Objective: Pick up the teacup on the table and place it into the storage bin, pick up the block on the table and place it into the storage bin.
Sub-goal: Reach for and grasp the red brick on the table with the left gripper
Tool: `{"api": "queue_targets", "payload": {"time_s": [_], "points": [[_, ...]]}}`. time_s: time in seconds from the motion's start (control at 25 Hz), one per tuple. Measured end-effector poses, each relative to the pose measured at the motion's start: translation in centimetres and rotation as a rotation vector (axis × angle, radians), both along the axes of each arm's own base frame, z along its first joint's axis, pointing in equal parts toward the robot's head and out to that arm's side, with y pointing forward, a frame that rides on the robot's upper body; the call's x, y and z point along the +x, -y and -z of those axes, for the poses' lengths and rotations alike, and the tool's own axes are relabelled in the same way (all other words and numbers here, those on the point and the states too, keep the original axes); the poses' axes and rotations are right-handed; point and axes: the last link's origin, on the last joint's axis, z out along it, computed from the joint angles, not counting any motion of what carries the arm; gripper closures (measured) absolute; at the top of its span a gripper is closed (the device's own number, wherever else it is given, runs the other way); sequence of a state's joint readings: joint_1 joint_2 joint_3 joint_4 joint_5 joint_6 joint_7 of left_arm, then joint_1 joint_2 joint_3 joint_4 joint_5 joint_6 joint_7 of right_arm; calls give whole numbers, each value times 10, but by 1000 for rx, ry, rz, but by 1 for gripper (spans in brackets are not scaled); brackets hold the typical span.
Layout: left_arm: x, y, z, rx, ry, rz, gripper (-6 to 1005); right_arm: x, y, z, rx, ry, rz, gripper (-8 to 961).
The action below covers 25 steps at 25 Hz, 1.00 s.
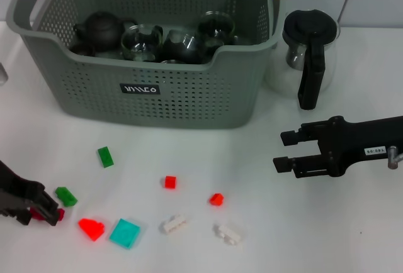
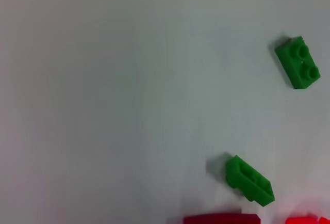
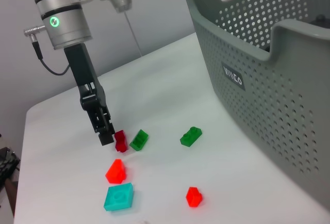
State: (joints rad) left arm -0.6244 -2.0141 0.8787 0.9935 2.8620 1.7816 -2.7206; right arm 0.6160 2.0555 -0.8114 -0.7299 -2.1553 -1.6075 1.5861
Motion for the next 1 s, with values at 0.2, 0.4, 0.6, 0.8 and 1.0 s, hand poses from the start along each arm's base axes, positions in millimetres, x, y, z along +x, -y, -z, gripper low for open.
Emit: {"api": "queue_targets", "payload": {"time_s": [0.2, 0.4, 0.6, 0.8, 1.0], "points": [[3, -2, 5, -27, -3, 7, 443, 1, 1, 0, -1, 0, 4, 252], [9, -5, 10, -53, -14, 32, 444, 1, 1, 0, -1, -1, 5, 253], [18, -10, 16, -74, -11, 61, 445, 1, 0, 0, 2, 1, 4, 254], [34, -15, 24, -107, 10, 107, 446, 1, 0, 0, 3, 1, 3, 254], [49, -22, 23, -116, -17, 184, 447, 0, -1, 0, 6, 3, 2, 253]]}}
